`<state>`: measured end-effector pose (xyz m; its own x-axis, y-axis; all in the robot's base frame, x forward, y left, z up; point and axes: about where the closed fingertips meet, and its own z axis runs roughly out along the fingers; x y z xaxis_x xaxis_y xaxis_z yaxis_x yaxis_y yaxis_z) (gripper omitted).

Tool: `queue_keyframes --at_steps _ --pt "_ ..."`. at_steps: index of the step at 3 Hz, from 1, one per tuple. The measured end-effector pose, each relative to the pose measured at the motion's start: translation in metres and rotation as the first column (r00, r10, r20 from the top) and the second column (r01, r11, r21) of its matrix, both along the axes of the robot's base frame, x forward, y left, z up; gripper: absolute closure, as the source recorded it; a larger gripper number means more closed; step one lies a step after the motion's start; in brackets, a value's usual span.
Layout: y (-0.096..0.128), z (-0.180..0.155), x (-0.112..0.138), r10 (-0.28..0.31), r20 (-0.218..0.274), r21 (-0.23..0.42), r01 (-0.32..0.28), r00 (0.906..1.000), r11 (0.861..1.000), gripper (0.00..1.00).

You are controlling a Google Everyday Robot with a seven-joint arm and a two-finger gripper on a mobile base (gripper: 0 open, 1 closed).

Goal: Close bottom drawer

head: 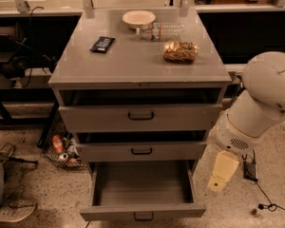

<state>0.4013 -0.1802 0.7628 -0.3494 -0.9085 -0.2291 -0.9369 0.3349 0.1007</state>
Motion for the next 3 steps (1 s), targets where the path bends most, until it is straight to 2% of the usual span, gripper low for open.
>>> queue_keyframes --at_steps 1,2,3 --pt "0.000 0.001 0.000 0.000 0.001 0.000 0.000 1.0000 1.000 0.00" --pt "0.002 -0.041 -0.007 -0.014 -0.073 0.014 0.015 0.9972 1.000 0.00" --pt "0.002 -0.132 -0.025 -0.068 -0.200 0.044 0.079 0.9775 0.996 0.00"
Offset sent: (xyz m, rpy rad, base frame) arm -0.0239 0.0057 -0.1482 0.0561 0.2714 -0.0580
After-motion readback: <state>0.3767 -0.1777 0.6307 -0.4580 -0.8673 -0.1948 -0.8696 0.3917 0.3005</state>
